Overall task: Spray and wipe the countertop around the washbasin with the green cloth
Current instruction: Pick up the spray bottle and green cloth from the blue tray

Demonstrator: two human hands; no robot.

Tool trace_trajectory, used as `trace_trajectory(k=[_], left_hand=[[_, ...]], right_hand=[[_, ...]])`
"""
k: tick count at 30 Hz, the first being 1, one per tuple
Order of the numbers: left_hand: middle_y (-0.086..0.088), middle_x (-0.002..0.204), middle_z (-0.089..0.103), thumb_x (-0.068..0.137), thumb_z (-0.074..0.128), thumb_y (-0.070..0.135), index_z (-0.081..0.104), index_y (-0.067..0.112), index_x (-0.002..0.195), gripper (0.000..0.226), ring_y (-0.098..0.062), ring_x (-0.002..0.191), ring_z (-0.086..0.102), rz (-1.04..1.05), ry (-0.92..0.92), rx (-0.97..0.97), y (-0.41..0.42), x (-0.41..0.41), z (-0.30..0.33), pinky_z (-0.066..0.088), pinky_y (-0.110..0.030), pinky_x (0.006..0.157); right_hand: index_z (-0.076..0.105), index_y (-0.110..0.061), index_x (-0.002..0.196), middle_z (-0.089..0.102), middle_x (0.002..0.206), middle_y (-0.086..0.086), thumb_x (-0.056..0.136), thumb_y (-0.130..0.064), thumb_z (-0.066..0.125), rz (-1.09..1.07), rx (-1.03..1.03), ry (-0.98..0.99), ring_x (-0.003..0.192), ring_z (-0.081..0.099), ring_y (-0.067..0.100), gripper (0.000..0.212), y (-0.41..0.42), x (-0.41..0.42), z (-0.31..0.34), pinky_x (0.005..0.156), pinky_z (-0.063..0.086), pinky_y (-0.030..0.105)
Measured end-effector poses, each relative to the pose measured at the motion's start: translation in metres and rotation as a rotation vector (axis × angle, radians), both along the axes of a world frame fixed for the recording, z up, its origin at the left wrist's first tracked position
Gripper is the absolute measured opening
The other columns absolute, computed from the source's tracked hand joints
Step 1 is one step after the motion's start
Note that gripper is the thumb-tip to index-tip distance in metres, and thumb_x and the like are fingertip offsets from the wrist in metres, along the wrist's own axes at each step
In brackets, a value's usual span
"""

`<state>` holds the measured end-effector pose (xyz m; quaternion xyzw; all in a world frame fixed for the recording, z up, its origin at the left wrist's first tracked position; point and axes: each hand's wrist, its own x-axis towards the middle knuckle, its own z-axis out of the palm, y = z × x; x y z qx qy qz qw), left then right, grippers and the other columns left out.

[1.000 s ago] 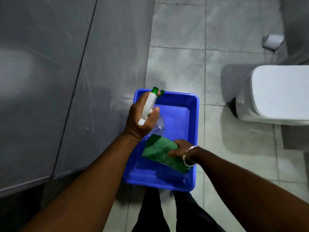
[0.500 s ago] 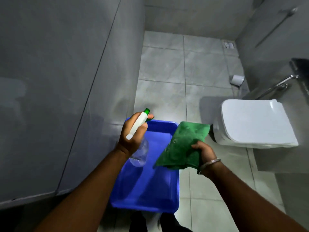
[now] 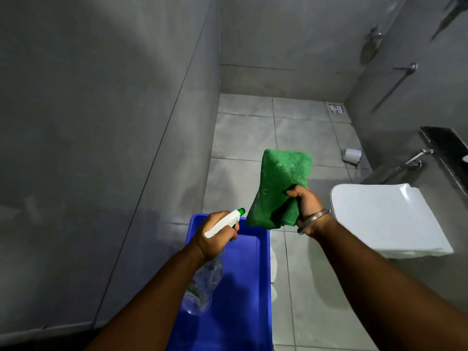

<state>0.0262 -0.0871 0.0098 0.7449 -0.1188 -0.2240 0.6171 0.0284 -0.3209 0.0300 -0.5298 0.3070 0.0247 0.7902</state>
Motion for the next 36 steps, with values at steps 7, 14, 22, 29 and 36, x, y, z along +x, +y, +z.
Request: trace_trajectory(k=[7,14,22,29,36], left_hand=[[-0.026,0.103,0.068,0.074,0.043,0.004,0.065,-0.008,0.104,0.039,-0.032,0.103,0.066,0.001,-0.060,-0.034,0.000,0.000,-0.003,0.052,-0.031,0.094],[-0.012,0.069,0.062,0.070,0.044,0.011,0.065,-0.003,0.077,0.026,-0.026,0.069,0.058,0.081,-0.046,0.021,-0.015,0.001,0.000,0.053,-0.052,0.073],[-0.017,0.121,0.067,0.086,0.044,-0.012,0.059,-0.005,0.125,0.042,-0.027,0.115,0.063,0.232,-0.174,0.038,0.006,-0.010,-0.023,0.050,-0.033,0.099],[-0.012,0.109,0.069,0.076,0.044,0.012,0.062,0.002,0.117,0.046,-0.020,0.096,0.068,0.287,-0.310,0.034,0.011,-0.012,-0.047,0.055,-0.027,0.082],[-0.003,0.092,0.065,0.078,0.048,0.010,0.063,-0.005,0.110,0.038,-0.007,0.082,0.062,0.330,-0.370,0.067,0.018,-0.013,-0.074,0.050,-0.014,0.075]], right_hand=[[0.076,-0.020,0.094,0.074,0.104,0.012,0.077,-0.038,0.064,0.061,0.089,-0.056,0.099,0.069,0.033,0.027,-0.010,-0.003,-0.004,0.086,0.053,0.048],[0.074,-0.021,0.101,0.074,0.106,0.012,0.079,-0.044,0.062,0.078,0.109,-0.041,0.101,0.069,0.032,0.034,-0.014,-0.010,-0.012,0.079,0.056,0.043],[0.071,-0.014,0.107,0.072,0.108,0.016,0.078,-0.042,0.063,0.113,0.154,-0.013,0.101,0.067,0.035,0.041,-0.002,-0.028,-0.031,0.084,0.053,0.045],[0.076,-0.015,0.094,0.075,0.098,0.016,0.073,-0.036,0.064,0.085,0.245,0.069,0.089,0.071,0.033,0.032,0.019,-0.059,-0.063,0.070,0.059,0.042],[0.068,-0.009,0.109,0.074,0.101,0.014,0.081,-0.033,0.060,0.090,0.232,0.153,0.092,0.071,0.030,0.037,0.029,-0.082,-0.086,0.073,0.058,0.036]])
